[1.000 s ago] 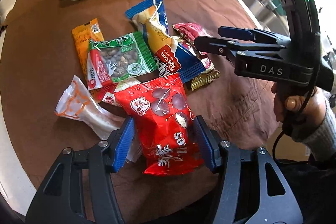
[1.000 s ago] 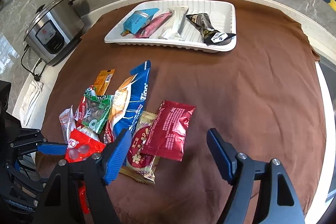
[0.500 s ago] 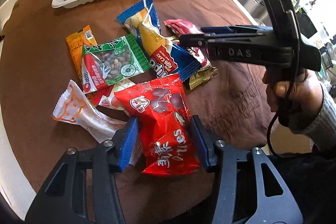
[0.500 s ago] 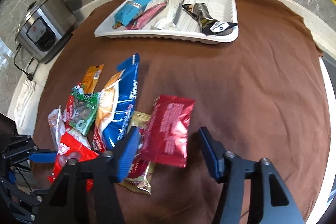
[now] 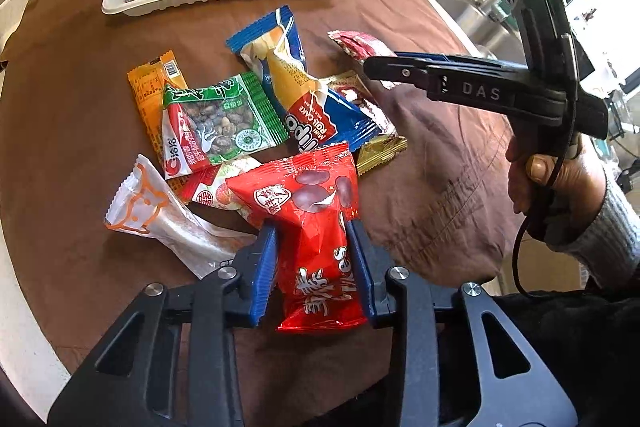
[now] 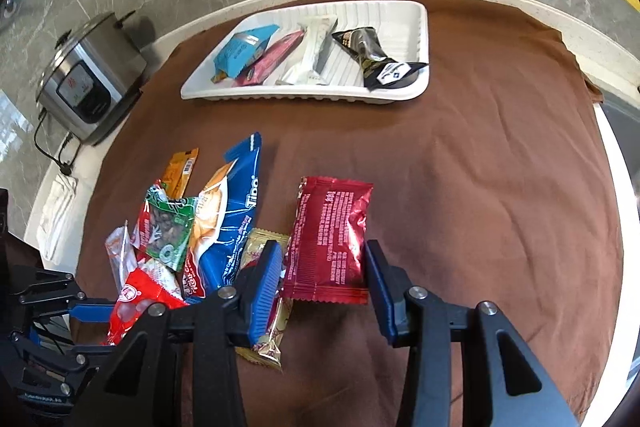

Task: Organize snacks
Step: 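Grasp the red bag with left tool while right tool grasps the dark red packet, then carry the red bag to the tray with left tool while right tool carries dark red packet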

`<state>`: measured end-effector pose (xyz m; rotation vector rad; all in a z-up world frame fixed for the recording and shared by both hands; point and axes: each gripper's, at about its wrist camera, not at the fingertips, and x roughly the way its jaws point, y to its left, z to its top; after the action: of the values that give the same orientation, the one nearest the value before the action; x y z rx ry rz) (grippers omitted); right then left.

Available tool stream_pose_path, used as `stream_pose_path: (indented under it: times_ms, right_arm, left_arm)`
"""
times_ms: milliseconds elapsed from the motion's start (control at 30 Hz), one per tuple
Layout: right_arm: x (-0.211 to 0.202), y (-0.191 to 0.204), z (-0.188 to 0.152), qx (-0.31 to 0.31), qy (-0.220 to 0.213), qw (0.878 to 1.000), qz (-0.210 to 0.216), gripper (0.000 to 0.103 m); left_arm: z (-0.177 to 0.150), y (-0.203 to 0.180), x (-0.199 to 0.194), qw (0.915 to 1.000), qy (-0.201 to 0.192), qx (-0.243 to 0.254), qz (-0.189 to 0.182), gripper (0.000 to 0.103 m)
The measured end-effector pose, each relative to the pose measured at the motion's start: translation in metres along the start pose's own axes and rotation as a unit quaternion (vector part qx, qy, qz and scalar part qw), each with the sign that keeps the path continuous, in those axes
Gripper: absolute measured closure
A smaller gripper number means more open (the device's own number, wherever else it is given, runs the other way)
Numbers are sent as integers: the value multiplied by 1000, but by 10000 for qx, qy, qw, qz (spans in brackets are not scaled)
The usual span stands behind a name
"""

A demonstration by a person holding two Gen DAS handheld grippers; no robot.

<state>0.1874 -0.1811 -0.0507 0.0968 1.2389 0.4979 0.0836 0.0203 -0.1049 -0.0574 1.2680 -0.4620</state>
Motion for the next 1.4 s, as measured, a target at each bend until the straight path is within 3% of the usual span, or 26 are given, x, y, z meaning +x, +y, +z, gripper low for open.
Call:
stream_pose_path:
  times_ms: [767, 1400]
  right_arm:
    - [-32, 1, 4, 187, -329, 9990, 247, 57]
    - [-38, 5, 20, 216, -453, 9983, 301, 57]
  left_arm:
    - [10, 16, -40, 9986, -387, -261, -255, 78]
    - [21, 29, -45, 9981, -463, -271, -317, 81]
